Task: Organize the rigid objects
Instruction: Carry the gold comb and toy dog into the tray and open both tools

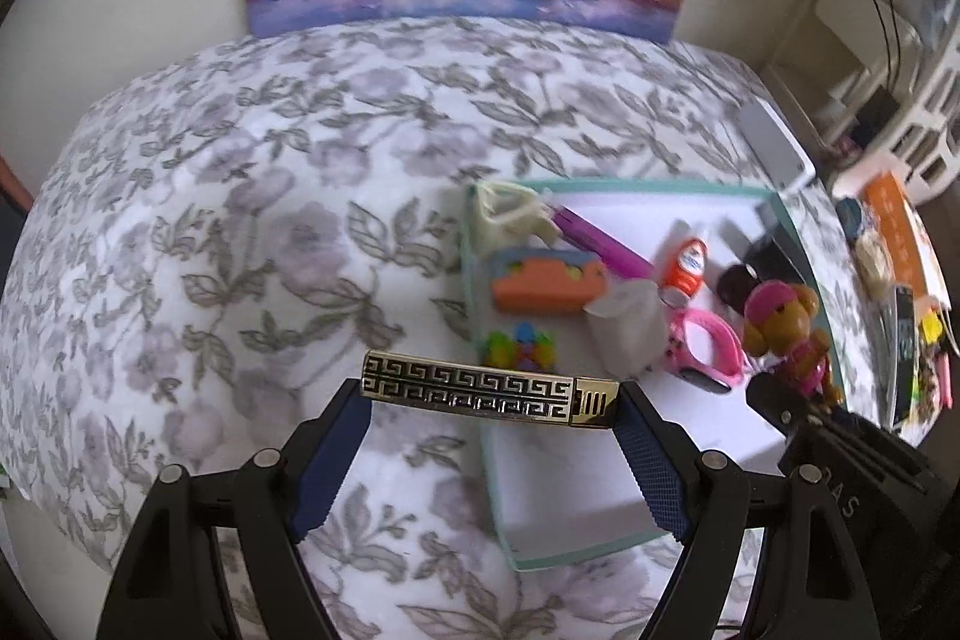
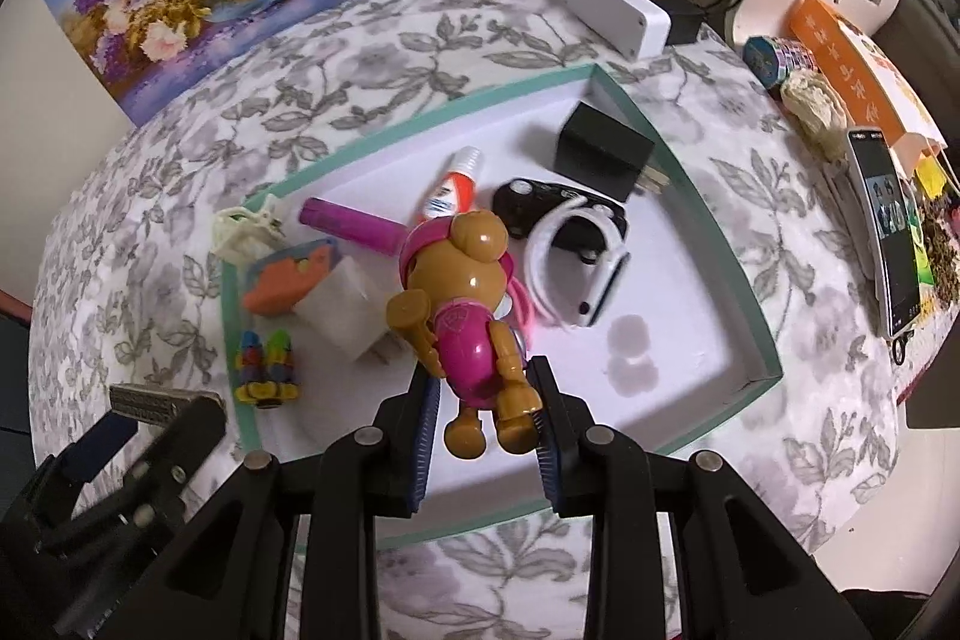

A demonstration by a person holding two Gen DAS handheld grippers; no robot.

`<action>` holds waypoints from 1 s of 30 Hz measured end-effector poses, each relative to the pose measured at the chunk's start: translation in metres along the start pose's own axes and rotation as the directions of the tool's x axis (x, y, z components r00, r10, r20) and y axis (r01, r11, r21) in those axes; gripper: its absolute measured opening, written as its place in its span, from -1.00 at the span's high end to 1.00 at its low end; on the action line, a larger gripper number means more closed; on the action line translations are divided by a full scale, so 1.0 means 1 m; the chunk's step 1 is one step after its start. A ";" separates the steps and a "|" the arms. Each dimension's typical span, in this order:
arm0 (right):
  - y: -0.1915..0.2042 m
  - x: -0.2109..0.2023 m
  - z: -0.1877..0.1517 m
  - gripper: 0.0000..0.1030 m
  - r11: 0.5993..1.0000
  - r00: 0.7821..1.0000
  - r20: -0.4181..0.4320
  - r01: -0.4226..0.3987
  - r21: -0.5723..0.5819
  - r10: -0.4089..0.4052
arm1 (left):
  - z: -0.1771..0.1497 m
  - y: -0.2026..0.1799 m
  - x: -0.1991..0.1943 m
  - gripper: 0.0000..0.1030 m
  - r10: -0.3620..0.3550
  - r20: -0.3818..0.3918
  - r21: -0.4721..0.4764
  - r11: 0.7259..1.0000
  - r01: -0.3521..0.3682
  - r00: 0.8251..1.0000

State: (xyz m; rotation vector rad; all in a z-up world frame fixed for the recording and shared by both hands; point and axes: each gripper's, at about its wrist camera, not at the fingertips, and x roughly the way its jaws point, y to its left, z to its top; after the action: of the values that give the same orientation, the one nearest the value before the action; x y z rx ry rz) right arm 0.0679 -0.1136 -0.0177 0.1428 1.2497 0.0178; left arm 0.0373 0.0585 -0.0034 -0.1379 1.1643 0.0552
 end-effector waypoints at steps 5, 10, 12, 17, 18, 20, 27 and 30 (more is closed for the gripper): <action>-0.008 0.010 -0.002 0.40 1.000 0.999 -0.041 0.023 0.008 -0.022 | -0.008 -0.019 0.016 -0.63 -0.009 -0.052 0.045 0.999 0.012 0.999; -0.017 0.019 -0.003 0.40 0.999 0.996 -0.082 0.026 0.035 -0.023 | -0.015 -0.030 0.026 -0.63 0.024 -0.079 0.083 0.996 -0.017 0.997; -0.018 0.023 -0.004 0.40 0.999 0.995 -0.093 0.031 0.037 -0.028 | -0.015 -0.030 0.026 -0.63 0.023 -0.081 0.089 0.996 -0.016 0.996; -0.017 0.028 -0.005 0.40 0.999 0.994 -0.109 0.036 0.036 -0.032 | -0.020 -0.034 0.033 -0.63 0.038 -0.102 0.109 0.994 -0.027 0.994; -0.017 0.029 -0.006 0.40 0.999 0.993 -0.112 0.038 0.033 -0.035 | -0.021 -0.035 0.035 -0.63 0.036 -0.108 0.112 0.993 -0.024 0.993; -0.016 0.031 -0.006 0.40 0.999 0.992 -0.119 0.041 0.030 -0.037 | -0.023 -0.039 0.039 -0.63 0.037 -0.122 0.122 0.992 -0.022 0.992; -0.017 0.044 -0.008 0.40 0.999 0.987 -0.157 0.047 0.029 -0.042 | -0.030 -0.047 0.053 -0.64 0.073 -0.151 0.160 0.986 -0.048 0.986; -0.018 0.051 -0.009 0.40 0.998 0.984 -0.175 0.051 0.029 -0.045 | -0.032 -0.049 0.058 -0.64 0.089 -0.157 0.171 0.983 -0.062 0.984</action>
State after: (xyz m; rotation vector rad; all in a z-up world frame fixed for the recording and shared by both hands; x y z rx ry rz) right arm 0.0743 -0.1255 -0.0706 0.1426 1.4280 -0.0331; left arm 0.0366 0.0040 -0.0656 0.0502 1.3334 0.0144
